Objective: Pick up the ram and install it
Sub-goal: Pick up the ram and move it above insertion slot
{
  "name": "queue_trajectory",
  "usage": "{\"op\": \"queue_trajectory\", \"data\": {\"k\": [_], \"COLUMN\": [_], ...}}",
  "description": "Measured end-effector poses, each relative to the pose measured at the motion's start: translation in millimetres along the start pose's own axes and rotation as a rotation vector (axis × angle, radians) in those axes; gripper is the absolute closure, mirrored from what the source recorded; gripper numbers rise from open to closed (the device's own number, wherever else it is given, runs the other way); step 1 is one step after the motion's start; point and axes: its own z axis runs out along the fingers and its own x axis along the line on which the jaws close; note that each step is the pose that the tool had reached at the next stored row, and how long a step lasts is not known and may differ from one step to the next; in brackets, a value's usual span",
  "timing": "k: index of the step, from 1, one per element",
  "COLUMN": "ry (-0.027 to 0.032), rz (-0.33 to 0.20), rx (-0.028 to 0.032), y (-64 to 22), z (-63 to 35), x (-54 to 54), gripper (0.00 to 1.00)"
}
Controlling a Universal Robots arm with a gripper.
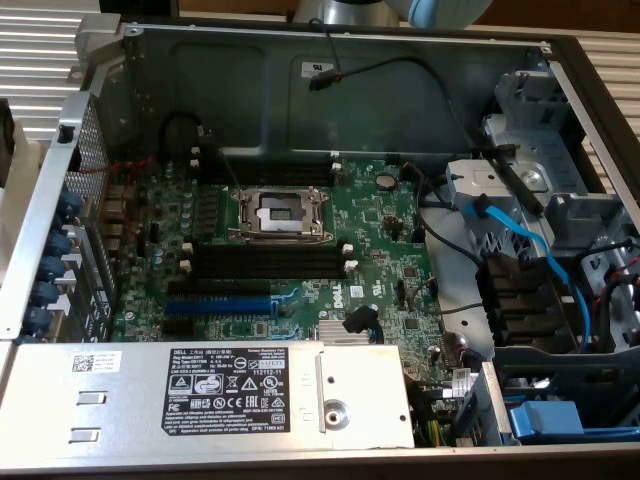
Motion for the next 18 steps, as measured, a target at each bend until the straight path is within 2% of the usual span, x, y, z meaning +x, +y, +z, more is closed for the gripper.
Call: {"op": "queue_trajectory", "data": {"k": [14, 18], "ry": [-0.002, -0.0021], "rz": [0.003, 0.003], "rx": [-0.0033, -0.0033], "y": [-0.3, -0.1], "z": [-0.4, -6.7], "x": [-2.2, -1.9], "gripper": [0.88, 0.88]}}
